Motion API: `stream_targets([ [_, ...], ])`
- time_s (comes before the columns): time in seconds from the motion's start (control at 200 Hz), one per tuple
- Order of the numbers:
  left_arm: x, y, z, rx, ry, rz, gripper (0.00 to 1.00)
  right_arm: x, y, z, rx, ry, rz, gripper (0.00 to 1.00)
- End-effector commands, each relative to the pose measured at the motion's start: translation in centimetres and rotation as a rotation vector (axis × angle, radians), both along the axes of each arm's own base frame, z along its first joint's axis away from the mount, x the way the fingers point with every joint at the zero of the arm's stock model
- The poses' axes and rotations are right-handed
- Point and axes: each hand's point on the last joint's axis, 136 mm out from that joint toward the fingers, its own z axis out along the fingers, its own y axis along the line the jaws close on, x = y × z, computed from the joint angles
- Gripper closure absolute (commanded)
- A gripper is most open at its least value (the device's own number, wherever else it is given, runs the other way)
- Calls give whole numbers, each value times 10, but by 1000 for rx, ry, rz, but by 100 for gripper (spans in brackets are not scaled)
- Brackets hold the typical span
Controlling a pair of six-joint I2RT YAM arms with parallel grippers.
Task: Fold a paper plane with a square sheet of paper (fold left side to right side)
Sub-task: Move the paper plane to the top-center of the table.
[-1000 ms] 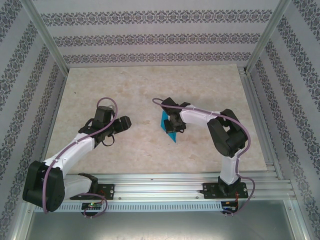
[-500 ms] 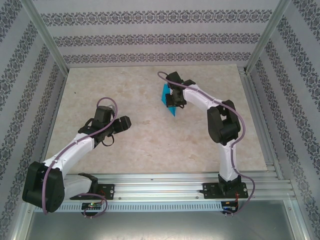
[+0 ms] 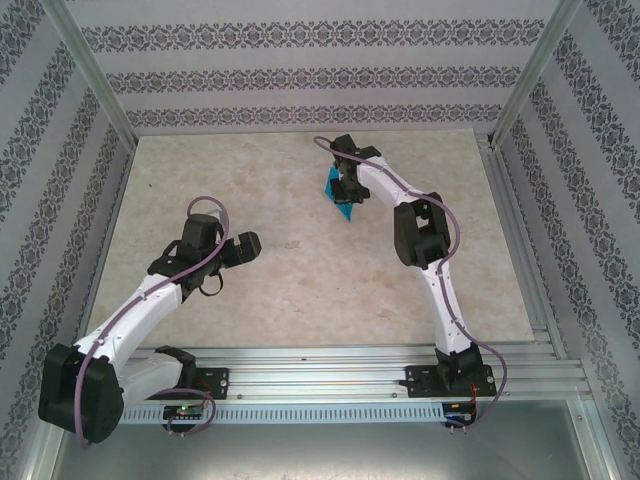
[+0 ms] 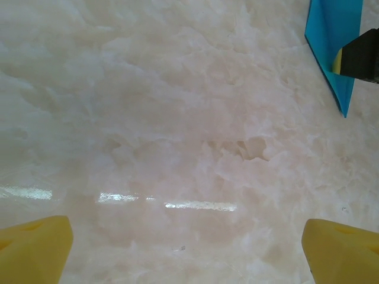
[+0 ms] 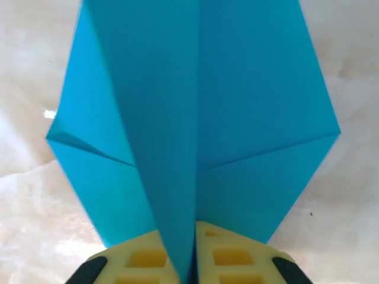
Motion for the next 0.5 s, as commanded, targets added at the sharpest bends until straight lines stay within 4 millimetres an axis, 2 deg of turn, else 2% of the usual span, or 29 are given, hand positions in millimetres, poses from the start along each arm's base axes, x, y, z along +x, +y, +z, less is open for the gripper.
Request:
stream_targets([
  [0.0,2,9,9,33,-13,11,0,-3,-6,-2,-28,21,3,83],
  [0.19,0,10,14,35,-26,12,0,-3,-7,8,-35,8,5,77],
  [0.495,1,11,24,34,-46,12,0,-10,-4,50,-48,-53,14,65],
])
